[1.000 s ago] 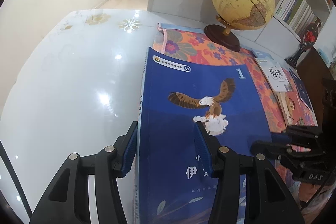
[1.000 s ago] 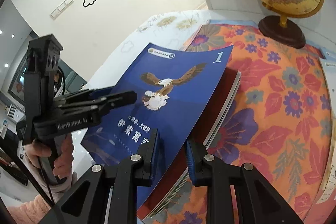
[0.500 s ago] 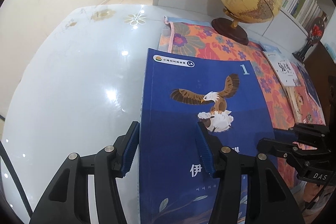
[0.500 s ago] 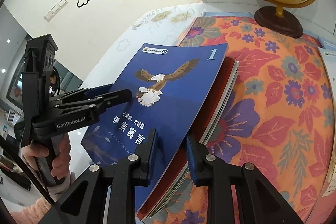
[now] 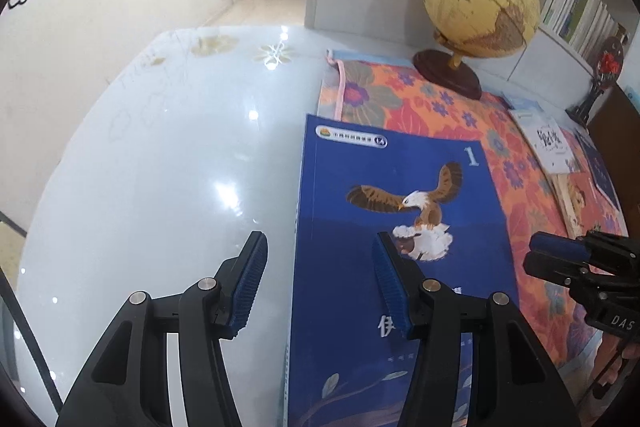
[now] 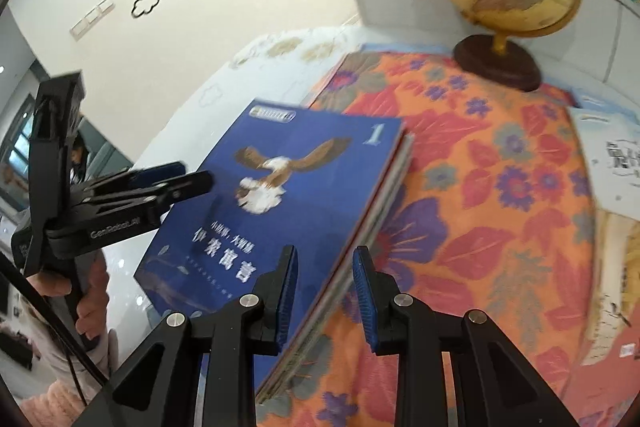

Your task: Organize books

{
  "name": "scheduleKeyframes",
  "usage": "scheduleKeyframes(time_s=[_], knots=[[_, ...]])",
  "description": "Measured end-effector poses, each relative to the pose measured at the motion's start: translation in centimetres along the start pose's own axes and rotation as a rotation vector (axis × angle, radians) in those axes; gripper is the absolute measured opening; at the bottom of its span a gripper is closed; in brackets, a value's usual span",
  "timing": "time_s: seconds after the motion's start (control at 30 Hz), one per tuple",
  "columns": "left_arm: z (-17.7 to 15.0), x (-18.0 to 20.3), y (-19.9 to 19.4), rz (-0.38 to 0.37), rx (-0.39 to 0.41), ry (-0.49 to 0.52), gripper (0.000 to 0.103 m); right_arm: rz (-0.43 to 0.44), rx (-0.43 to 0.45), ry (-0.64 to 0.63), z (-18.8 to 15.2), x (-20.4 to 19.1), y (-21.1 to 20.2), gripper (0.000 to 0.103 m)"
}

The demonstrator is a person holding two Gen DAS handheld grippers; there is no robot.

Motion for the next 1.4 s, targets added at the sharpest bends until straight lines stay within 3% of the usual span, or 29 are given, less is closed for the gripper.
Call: scheduleKeyframes(time_s=[0.13, 0.23, 0.3, 0.6, 0.93, 1.07, 1.23, 1.3, 1.37, 1.4], knots=[[0.2, 1.3, -0.2, 0.001, -0.003, 0.001, 0.053, 0.017, 0.03, -0.014, -0.1, 0.7, -1.9, 0.027], [0.3, 3.1, -0.2, -0.009, -0.016, 0.007, 0.066, 0.012, 0.051, -0.004, -0.2, 2.1, -3.6, 0.027], [0.5, 4.7, -0.4, -0.003, -0.007, 0.02, 0.067, 0.001, 0.07, 0.012, -0.4, 3.4, -4.8, 0.027], [0.9, 17.7, 0.5, -0.092, -0.027, 0.159, 0.067, -0.046, 0.127, 0.091, -2.9, 11.1, -10.1, 0.033], [-2.7, 33.4, 5.7, -0.214, -0.159, 0.305, 0.071, -0.226, 0.148, 0.216, -8.4, 24.9, -14.0, 0.038], [-3.6, 37.4, 8.0, -0.214, -0.197, 0.333, 0.071, -0.259, 0.172, 0.285, -9.4, 29.3, -14.8, 0.038], [-4.7, 39.6, 10.4, -0.221, -0.243, 0.329, 0.071, -0.318, 0.113, 0.306, -10.7, 31.3, -12.9, 0.037], [-4.3, 39.2, 10.6, -0.194, -0.205, 0.332, 0.076, -0.329, 0.121, 0.294, -10.6, 31.6, -13.0, 0.038], [-4.1, 38.6, 11.1, -0.19, -0.218, 0.305, 0.097, -0.329, 0.119, 0.298, -10.8, 31.7, -13.2, 0.038], [-4.0, 38.0, 11.4, -0.197, -0.226, 0.273, 0.103, -0.316, 0.125, 0.312, -10.8, 31.8, -13.2, 0.04]])
Point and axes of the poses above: each gripper's, at about its wrist camera, not at the fingertips, and y roughly the way its jaws point, x to its right, z to its top, the point moved 10 cm from there along y, roughly the way its jaws point, and after that the axes turned 4 degrees about -z, right-handed, at the moved point
